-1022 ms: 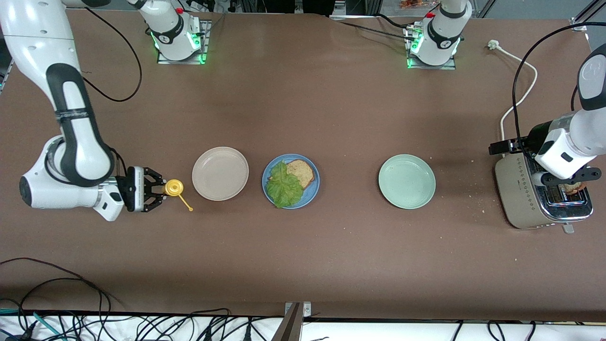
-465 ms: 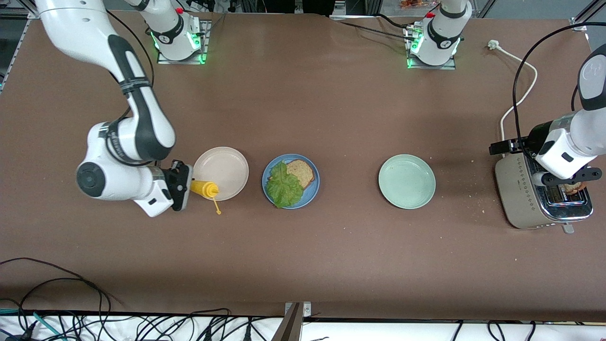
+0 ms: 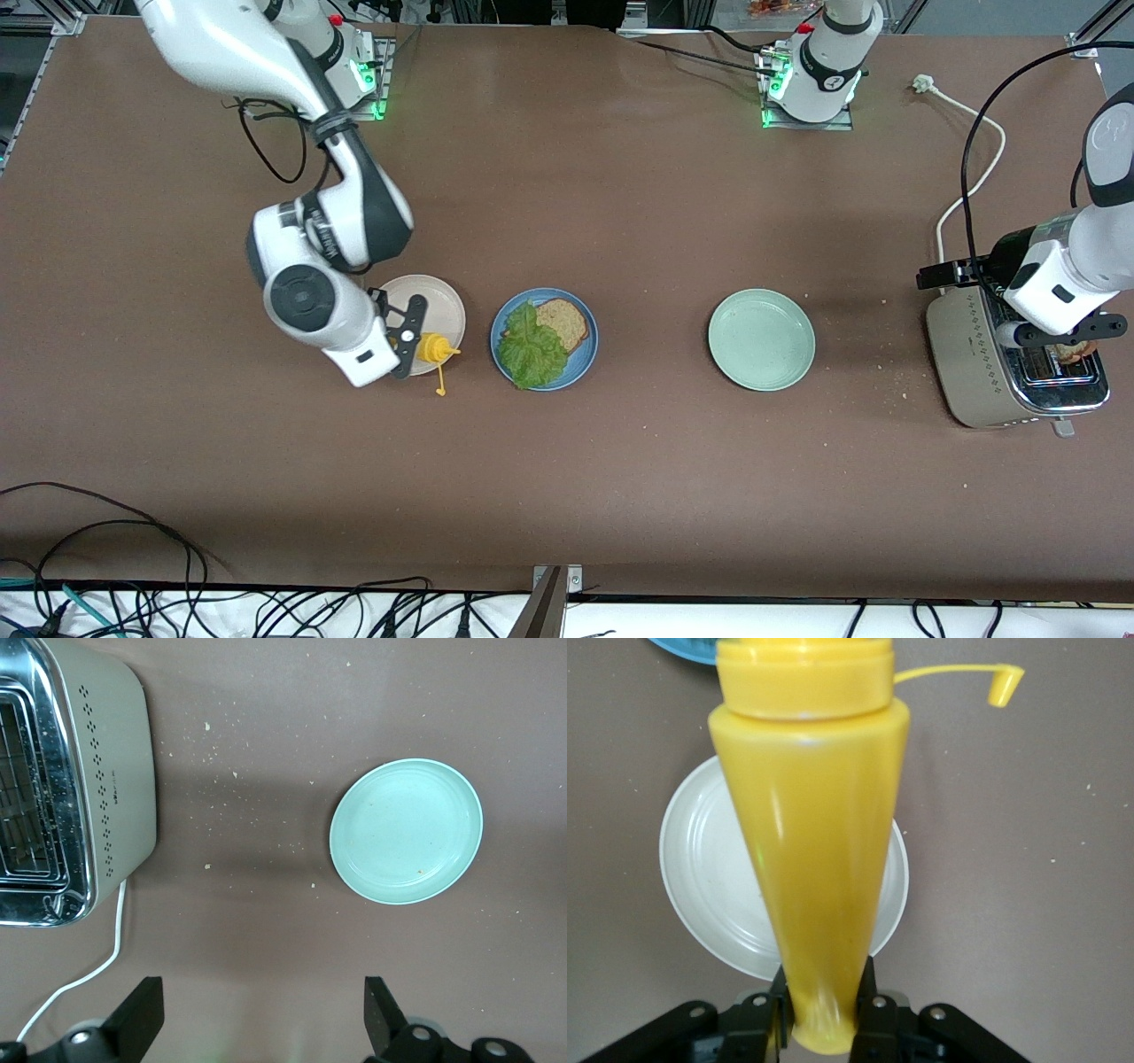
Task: Make sandwich in blue plate with both arms
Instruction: 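Lift the yellow bottle with the right gripper toward the blue plate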
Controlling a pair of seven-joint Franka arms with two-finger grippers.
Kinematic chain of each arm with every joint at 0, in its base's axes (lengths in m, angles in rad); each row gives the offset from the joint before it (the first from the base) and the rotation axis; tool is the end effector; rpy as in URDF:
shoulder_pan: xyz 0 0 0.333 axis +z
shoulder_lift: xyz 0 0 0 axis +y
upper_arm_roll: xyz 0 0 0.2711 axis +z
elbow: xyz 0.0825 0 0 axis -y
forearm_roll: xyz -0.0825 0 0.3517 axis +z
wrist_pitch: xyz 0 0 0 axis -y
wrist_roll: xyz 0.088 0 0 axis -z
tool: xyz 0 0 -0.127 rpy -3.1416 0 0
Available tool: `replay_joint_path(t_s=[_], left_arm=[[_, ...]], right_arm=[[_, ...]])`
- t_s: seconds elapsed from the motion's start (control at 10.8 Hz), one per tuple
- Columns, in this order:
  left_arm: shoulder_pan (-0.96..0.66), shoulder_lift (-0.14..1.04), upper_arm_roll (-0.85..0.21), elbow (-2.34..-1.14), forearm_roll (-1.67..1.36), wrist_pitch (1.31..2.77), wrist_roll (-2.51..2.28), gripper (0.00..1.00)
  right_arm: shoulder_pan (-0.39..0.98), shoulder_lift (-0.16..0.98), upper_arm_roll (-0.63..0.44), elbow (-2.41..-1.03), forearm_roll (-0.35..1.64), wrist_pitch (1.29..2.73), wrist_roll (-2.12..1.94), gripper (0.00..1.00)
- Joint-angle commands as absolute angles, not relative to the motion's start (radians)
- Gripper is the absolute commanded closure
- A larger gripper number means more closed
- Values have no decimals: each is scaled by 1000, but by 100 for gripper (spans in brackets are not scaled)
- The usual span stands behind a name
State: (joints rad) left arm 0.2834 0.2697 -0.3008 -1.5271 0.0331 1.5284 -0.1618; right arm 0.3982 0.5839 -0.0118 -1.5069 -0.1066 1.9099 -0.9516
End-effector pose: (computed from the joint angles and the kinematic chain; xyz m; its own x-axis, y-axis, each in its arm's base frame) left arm 0.5631 0.0083 0.4341 0.9567 0.1357 -0.2575 0.1418 -0.9899 0.0053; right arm 0.5855 0.2287 0.2703 0.1741 0.9670 -0.1859 0.9769 -0.1933 -0.0907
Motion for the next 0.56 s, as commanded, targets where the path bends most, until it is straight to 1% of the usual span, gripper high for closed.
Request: replay_joint_path(t_s=[0.0, 0.19, 0.37, 0.46], left_arm=[[287, 262, -304, -1529, 60, 1525, -137, 1], [287, 262, -304, -1529, 60, 1525, -137, 1], [288, 262, -304, -1529, 60, 1525, -137, 1], [288, 262, -304, -1529, 60, 1525, -137, 1]], right_arm=[[561, 590, -106, -1410, -224, 1769, -861, 100], [609, 603, -106, -1379, -294, 1701, -803, 100], [661, 615, -106, -1376, -372, 1689, -749, 100], [713, 621, -123, -1379, -412, 1671, -712, 100]])
